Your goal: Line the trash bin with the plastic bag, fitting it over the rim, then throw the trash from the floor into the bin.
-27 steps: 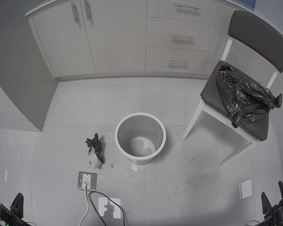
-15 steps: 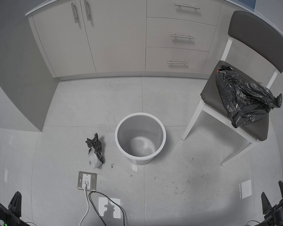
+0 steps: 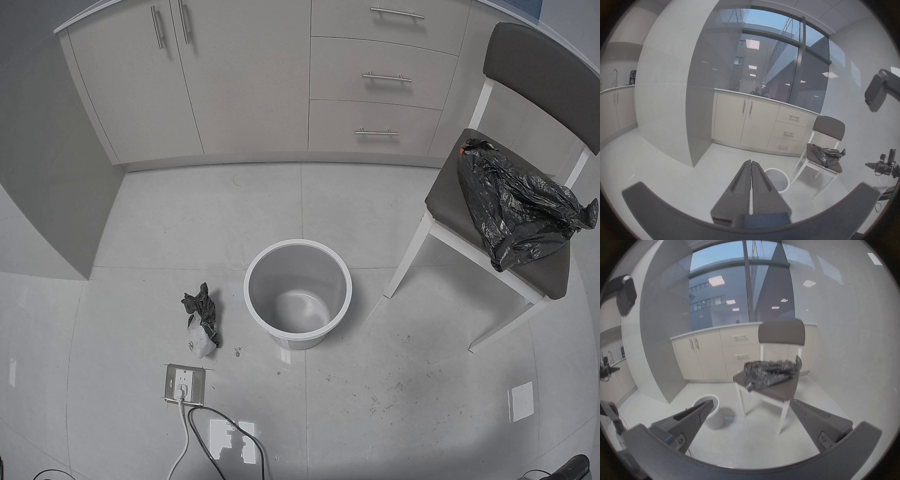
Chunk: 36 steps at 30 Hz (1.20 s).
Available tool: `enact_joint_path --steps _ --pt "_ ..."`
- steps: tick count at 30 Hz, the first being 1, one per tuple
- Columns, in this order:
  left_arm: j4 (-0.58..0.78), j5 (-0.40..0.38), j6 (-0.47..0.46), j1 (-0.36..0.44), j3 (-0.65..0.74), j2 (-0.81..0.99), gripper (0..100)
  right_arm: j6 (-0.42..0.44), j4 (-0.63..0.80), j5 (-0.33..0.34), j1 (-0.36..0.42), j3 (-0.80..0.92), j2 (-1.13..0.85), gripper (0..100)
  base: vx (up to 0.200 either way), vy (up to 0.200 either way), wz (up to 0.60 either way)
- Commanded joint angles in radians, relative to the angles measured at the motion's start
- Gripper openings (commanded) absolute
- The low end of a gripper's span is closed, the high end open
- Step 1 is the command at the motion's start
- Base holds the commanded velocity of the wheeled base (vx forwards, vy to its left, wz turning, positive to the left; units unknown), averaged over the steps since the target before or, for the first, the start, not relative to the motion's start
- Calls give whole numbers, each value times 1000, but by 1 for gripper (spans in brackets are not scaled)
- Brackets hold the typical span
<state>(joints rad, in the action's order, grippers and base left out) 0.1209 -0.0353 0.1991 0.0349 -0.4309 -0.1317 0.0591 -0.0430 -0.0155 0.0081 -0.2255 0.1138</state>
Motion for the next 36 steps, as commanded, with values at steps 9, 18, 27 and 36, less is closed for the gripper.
enact_joint_path --steps 9,18,27,36 --pt "34 -38 -61 28 -137 -485 0 57 -388 -187 265 -561 1112 100 0 0 0" --pt "-36 -43 -76 91 -137 -684 0 53 -660 -354 392 -643 1498 100 0 0 0" --pt "-214 -34 -70 114 -223 -1016 0 16 -664 -449 383 -722 1615 100 0 0 0" --pt "-359 89 -61 232 -238 -1152 0 -78 -664 -560 368 -755 1610 100 0 0 0"
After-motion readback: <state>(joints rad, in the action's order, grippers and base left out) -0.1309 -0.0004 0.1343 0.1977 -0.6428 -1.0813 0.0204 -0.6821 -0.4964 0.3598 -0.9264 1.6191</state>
